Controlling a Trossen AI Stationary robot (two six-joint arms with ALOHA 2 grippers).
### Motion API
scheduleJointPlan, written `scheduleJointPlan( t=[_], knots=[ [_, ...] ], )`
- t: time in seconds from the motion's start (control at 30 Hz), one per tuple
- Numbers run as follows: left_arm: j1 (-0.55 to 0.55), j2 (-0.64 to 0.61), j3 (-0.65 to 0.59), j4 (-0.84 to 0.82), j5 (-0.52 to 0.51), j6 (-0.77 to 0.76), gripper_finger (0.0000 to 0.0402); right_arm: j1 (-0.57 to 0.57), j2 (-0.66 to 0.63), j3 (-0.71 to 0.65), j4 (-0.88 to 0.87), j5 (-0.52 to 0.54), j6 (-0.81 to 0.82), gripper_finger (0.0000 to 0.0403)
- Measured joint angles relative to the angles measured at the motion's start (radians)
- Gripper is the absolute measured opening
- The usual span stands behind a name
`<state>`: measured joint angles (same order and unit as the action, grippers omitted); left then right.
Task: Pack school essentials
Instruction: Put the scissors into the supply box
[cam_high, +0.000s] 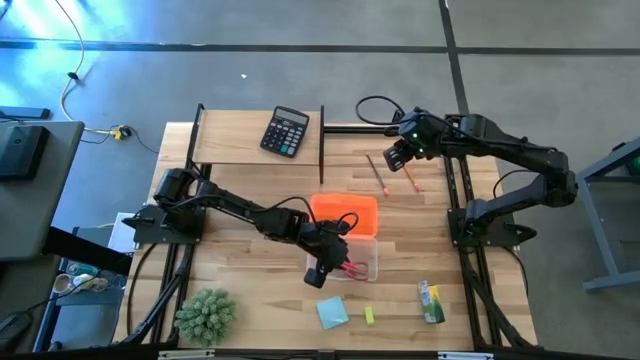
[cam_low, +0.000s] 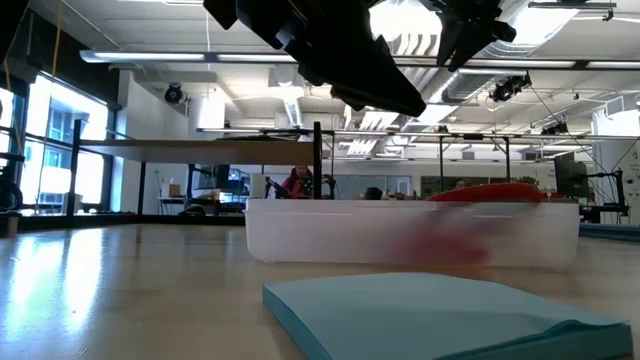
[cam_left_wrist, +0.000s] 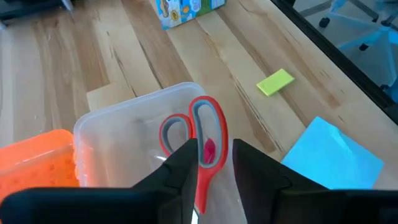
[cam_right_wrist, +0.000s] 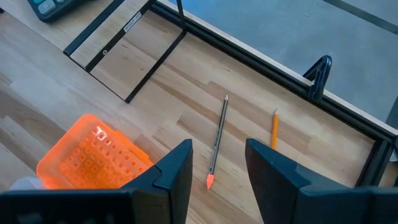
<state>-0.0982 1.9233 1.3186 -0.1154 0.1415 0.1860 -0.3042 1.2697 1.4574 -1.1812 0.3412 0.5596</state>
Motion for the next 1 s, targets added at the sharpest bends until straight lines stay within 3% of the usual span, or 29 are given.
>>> scheduleJointPlan(
  t=[0.33,0.5,0.7,1.0],
  knots=[
    [0.022,-0.012,0.000,-0.005,0.006,-0.133,0.0109,0.005,0.000,0.000,-0.012,-0.042,-0.003,0.0140],
    [0.037,-0.073,0.000,-0.053,0.008,-0.157,0.0100,0.032,0.000,0.000,-0.018,-0.179,-0.011,0.0140],
    [0.062,-0.190,0.000,-0.182,0.004,-0.158,0.0088,0.130,0.000,0.000,-0.024,-0.311,0.021,0.0140],
    [0.076,-0.364,-0.037,-0.362,-0.004,-0.227,0.0077,0.353,0.059,0.000,-0.018,-0.384,0.095,0.0140]
  ],
)
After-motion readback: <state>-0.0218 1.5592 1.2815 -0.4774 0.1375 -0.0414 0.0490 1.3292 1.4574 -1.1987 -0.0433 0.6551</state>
